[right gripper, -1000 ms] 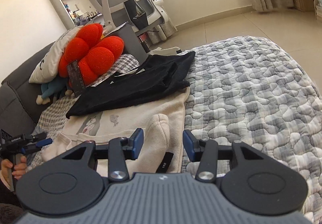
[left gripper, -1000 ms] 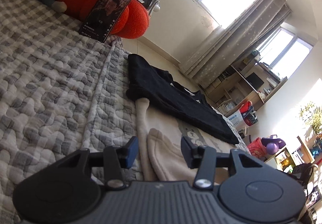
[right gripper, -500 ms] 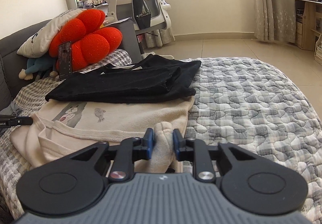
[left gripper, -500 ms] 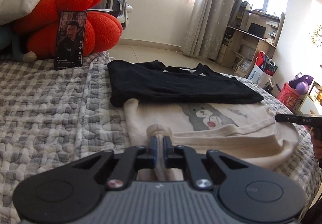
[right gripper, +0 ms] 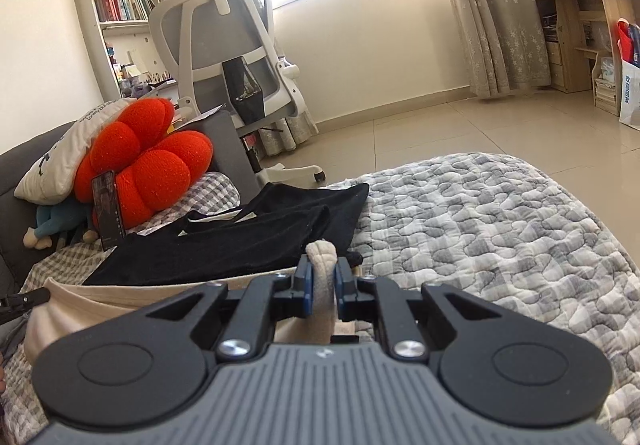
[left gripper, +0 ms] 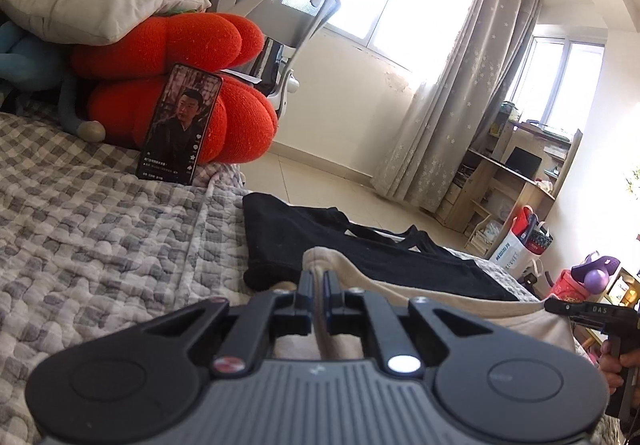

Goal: Fold clothes

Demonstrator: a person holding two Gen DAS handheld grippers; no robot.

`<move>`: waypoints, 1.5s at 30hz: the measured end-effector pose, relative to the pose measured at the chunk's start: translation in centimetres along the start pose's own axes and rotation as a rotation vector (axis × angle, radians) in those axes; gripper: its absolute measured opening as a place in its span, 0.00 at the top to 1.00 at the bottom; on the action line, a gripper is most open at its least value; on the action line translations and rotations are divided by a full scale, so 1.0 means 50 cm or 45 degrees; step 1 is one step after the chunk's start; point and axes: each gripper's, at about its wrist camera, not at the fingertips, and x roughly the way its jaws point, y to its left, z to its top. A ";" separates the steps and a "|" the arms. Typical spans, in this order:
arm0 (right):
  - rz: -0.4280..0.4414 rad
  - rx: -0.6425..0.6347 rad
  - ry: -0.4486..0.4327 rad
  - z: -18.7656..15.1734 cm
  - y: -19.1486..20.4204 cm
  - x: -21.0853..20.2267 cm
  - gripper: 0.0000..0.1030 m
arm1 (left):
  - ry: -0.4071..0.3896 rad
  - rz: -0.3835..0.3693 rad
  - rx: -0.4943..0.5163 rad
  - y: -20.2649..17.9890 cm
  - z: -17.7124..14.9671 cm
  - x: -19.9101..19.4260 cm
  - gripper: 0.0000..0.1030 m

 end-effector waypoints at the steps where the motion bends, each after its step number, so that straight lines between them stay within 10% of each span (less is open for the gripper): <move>1: -0.004 -0.003 0.010 0.001 0.000 0.008 0.87 | 0.014 0.013 -0.002 0.002 0.002 0.011 0.95; 15: -0.065 0.032 0.111 0.003 -0.020 0.088 0.86 | 0.166 0.139 0.012 0.016 0.004 0.104 0.94; 25: -0.039 0.061 0.127 0.002 -0.030 0.023 0.58 | 0.233 0.130 -0.043 0.010 0.007 0.053 0.64; 45: 0.062 -0.349 0.222 -0.020 0.084 0.063 0.58 | 0.273 0.054 0.234 -0.100 0.012 0.098 0.61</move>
